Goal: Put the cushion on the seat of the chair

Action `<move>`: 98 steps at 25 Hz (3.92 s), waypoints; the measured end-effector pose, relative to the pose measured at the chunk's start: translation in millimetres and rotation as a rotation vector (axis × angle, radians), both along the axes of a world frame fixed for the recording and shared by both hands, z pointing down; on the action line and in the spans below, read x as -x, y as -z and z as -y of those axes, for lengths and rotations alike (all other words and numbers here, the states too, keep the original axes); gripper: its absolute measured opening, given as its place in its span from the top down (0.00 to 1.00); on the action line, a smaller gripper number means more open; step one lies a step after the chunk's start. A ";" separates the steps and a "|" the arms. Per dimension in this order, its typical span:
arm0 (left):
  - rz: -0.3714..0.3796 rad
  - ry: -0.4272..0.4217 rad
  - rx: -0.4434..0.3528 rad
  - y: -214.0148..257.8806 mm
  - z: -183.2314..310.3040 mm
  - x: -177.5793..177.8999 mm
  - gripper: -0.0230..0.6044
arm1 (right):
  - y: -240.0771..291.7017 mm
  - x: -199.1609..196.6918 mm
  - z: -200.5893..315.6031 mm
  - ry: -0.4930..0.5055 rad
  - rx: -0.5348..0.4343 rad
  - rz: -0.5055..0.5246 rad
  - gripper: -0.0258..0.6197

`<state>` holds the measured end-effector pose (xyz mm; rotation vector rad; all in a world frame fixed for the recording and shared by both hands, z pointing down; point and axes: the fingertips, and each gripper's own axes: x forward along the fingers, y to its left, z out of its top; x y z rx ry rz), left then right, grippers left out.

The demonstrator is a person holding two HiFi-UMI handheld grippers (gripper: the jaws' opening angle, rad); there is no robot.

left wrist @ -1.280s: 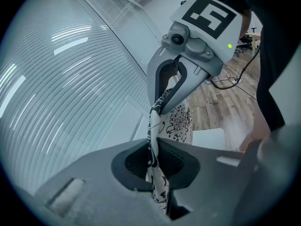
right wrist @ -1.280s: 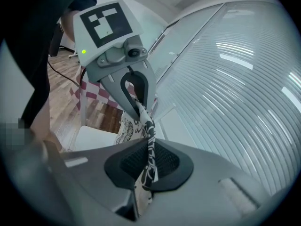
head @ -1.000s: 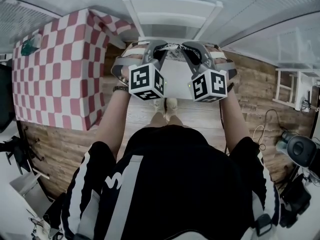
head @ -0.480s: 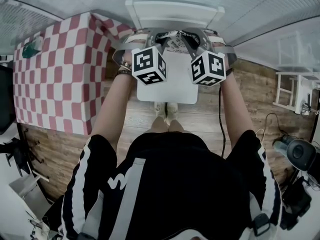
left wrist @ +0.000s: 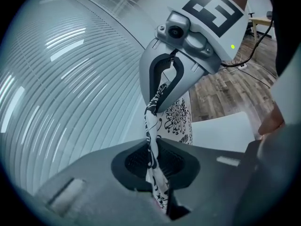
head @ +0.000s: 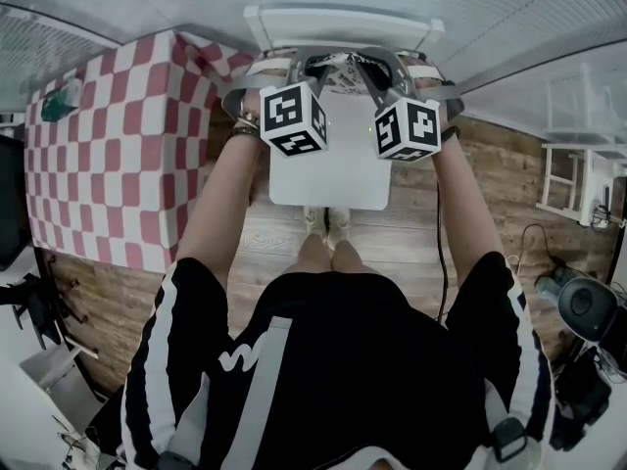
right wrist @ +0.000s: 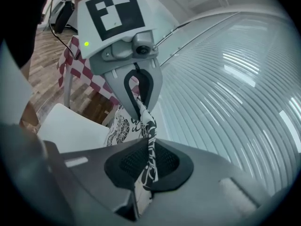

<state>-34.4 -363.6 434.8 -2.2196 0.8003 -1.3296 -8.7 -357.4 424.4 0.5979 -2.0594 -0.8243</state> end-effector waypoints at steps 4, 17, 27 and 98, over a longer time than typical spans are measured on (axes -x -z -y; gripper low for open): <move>-0.017 0.011 -0.048 -1.6 0.1 2.0 0.94 | -2.9 1.6 0.2 0.018 -0.027 0.013 0.93; -0.030 -0.015 0.077 -88.5 -80.3 3.1 0.94 | -89.6 1.9 -84.1 0.096 0.143 -0.013 0.93; -0.026 -0.016 0.169 -138.0 -126.5 -0.6 0.94 | -137.7 -2.3 -128.0 0.092 0.239 -0.032 0.93; -0.011 0.039 0.634 -384.0 -258.4 -2.8 0.84 | -379.6 -10.7 -268.5 0.073 0.686 -0.107 0.93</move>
